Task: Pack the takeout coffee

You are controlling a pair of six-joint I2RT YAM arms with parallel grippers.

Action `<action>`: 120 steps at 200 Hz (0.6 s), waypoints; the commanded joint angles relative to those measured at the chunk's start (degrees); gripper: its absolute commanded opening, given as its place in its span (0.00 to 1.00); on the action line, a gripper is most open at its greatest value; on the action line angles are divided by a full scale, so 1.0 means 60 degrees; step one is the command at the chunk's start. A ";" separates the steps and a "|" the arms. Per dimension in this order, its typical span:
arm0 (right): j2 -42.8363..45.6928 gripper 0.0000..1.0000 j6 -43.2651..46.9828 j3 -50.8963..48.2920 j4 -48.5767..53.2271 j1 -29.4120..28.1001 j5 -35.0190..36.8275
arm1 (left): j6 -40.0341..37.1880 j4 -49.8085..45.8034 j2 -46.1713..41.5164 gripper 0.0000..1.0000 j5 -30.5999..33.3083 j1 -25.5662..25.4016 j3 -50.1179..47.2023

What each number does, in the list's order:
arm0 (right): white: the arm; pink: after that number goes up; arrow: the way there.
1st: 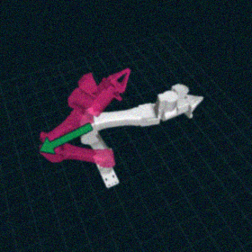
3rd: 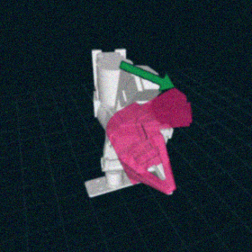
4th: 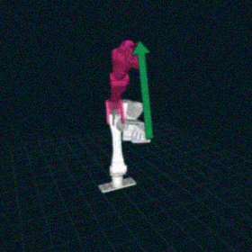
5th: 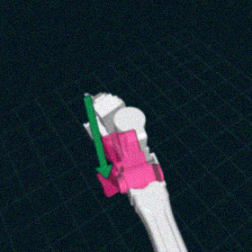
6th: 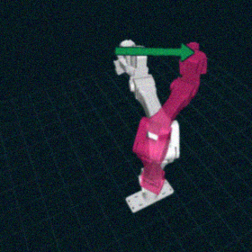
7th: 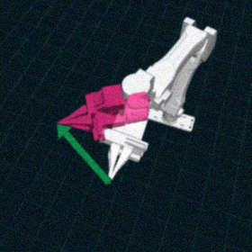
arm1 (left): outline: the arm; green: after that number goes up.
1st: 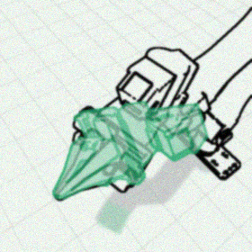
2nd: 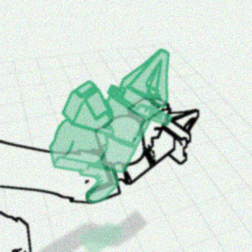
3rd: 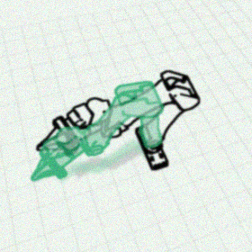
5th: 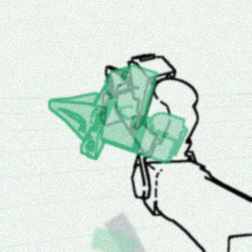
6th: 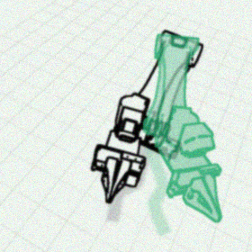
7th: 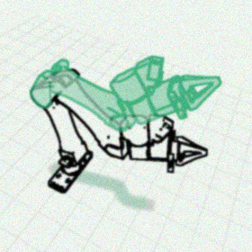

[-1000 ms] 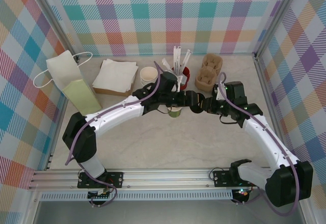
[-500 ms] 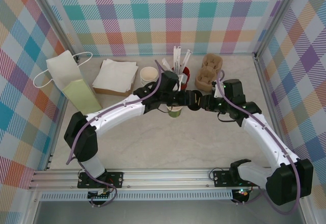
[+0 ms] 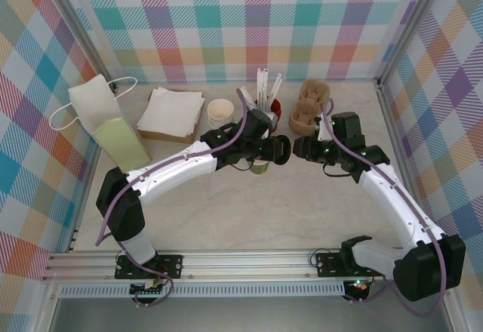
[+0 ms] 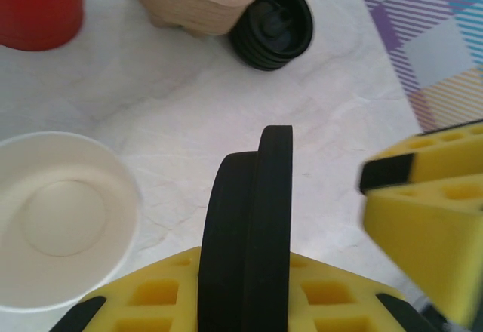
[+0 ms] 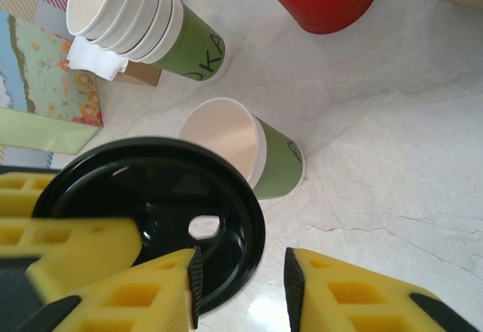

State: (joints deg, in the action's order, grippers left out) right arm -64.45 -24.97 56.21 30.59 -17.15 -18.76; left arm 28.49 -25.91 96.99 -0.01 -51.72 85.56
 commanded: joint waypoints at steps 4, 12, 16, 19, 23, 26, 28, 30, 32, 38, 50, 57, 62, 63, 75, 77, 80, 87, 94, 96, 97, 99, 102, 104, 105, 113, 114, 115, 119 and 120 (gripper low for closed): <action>0.0267 0.43 -0.0350 0.0643 0.1012 -0.0029 -0.0120 | -0.0820 -0.0314 -0.0757 0.14 0.1278 -0.0097 -0.0268; 0.0267 0.44 -0.0594 0.0827 0.1324 -0.0010 -0.0117 | -0.1047 -0.0258 -0.0930 0.13 0.1503 -0.0109 -0.0411; 0.0267 0.45 -0.0722 0.0911 0.1456 0.0008 -0.0156 | -0.1165 -0.0205 -0.1022 0.13 0.1626 -0.0110 -0.0500; 0.0267 0.46 -0.0834 0.0985 0.1557 0.0015 -0.0198 | -0.1263 -0.0162 -0.1089 0.13 0.1719 -0.0110 -0.0559; 0.0254 0.47 -0.0995 0.1088 0.1679 0.0030 -0.0260 | -0.1388 -0.0108 -0.1184 0.13 0.1831 -0.0117 -0.0645; 0.0253 0.49 -0.1130 0.1153 0.1753 0.0040 -0.0317 | -0.1477 -0.0082 -0.1250 0.13 0.1915 -0.0123 -0.0711; 0.0245 0.49 -0.1226 0.1198 0.1804 0.0044 -0.0363 | -0.1543 -0.0048 -0.1296 0.13 0.1978 -0.0124 -0.0762; 0.0240 0.50 -0.1316 0.1246 0.1842 0.0052 -0.0393 | -0.1596 -0.0029 -0.1337 0.13 0.2045 -0.0124 -0.0796; 0.0238 0.51 -0.1415 0.1295 0.1892 0.0058 -0.0430 | -0.1657 0.0002 -0.1384 0.13 0.2098 -0.0124 -0.0845; 0.0223 0.54 -0.1686 0.1405 0.2018 0.0074 -0.0520 | -0.1839 0.0066 -0.1511 0.13 0.2291 -0.0132 -0.0981; 0.0234 0.57 -0.2309 0.1568 0.2094 0.0107 -0.0689 | -0.2231 0.0247 -0.1776 0.13 0.2689 -0.0175 -0.1272; 0.0254 0.59 -0.2745 0.1625 0.2081 0.0113 -0.0738 | -0.2498 0.0398 -0.1945 0.12 0.2918 -0.0221 -0.1480; 0.0268 0.61 -0.3074 0.1658 0.2080 0.0115 -0.0754 | -0.2717 0.0530 -0.2063 0.12 0.3112 -0.0273 -0.1616; 0.0275 0.61 -0.3169 0.1660 0.2072 0.0117 -0.0747 | -0.2759 0.0549 -0.2083 0.12 0.3146 -0.0287 -0.1646; 0.0288 0.63 -0.3937 0.1705 0.1974 0.0130 -0.0882 | -0.3229 0.0830 -0.2337 0.12 0.3537 -0.0423 -0.1967; 0.0283 0.63 -0.4055 0.1717 0.1951 0.0132 -0.0918 | -0.3310 0.0872 -0.2384 0.12 0.3592 -0.0437 -0.2031; 0.0275 0.63 -0.4213 0.1732 0.1913 0.0133 -0.0965 | -0.3435 0.0927 -0.2431 0.12 0.3677 -0.0469 -0.2098; 0.0242 0.64 -0.4624 0.1797 0.1861 0.0133 -0.1046 | -0.3693 0.1063 -0.2541 0.12 0.3840 -0.0546 -0.2233; 0.0177 0.64 -0.4995 0.1869 0.1839 0.0133 -0.1149 | -0.3944 0.1185 -0.2638 0.11 0.3984 -0.0624 -0.2361; 0.0164 0.64 -0.5045 0.1883 0.1835 0.0133 -0.1164 | -0.4042 0.1224 -0.2661 0.11 0.4022 -0.0649 -0.2397; 0.0150 0.64 -0.5085 0.1890 0.1840 0.0133 -0.1186 | -0.4073 0.1248 -0.2675 0.11 0.4041 -0.0657 -0.2425; 0.0128 0.64 -0.5174 0.1917 0.1829 0.0133 -0.1229 | -0.4147 0.1295 -0.2681 0.11 0.4069 -0.0682 -0.2454; 0.0078 0.64 -0.5322 0.1956 0.1829 0.0141 -0.1292 | -0.4252 0.1352 -0.2717 0.11 0.4103 -0.0714 -0.2501; 0.0048 0.64 -0.5405 0.1996 0.1823 0.0135 -0.1336 | -0.4350 0.1387 -0.2740 0.11 0.4118 -0.0744 -0.2527; 0.0033 0.64 -0.5456 0.2013 0.1819 0.0134 -0.1360 | -0.4388 0.1403 -0.2751 0.11 0.4133 -0.0749 -0.2542; -0.0132 0.64 -0.5800 0.2145 0.1827 0.0133 -0.1551 | -0.4674 0.1536 -0.2797 0.10 0.4224 -0.0854 -0.2645; -0.0152 0.64 -0.5836 0.2168 0.1829 0.0133 -0.1585 | -0.4704 0.1550 -0.2801 0.10 0.4237 -0.0862 -0.2652; -0.0169 0.64 -0.5876 0.2186 0.1822 0.0141 -0.1609 | -0.4726 0.1572 -0.2811 0.10 0.4251 -0.0882 -0.2662; -0.0260 0.64 -0.6003 0.2259 0.1804 0.0123 -0.1712 | -0.4877 0.1579 -0.2827 0.10 0.4299 -0.0938 -0.2698; -0.0289 0.64 -0.6048 0.2276 0.1802 0.0128 -0.1731 | -0.4901 0.1579 -0.2831 0.10 0.4311 -0.0949 -0.2707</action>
State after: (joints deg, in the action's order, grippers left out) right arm -64.05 -51.22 66.59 41.34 -16.53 -24.53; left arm 7.29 -20.67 81.87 21.19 -54.98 70.94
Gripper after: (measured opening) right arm 0.639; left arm 0.212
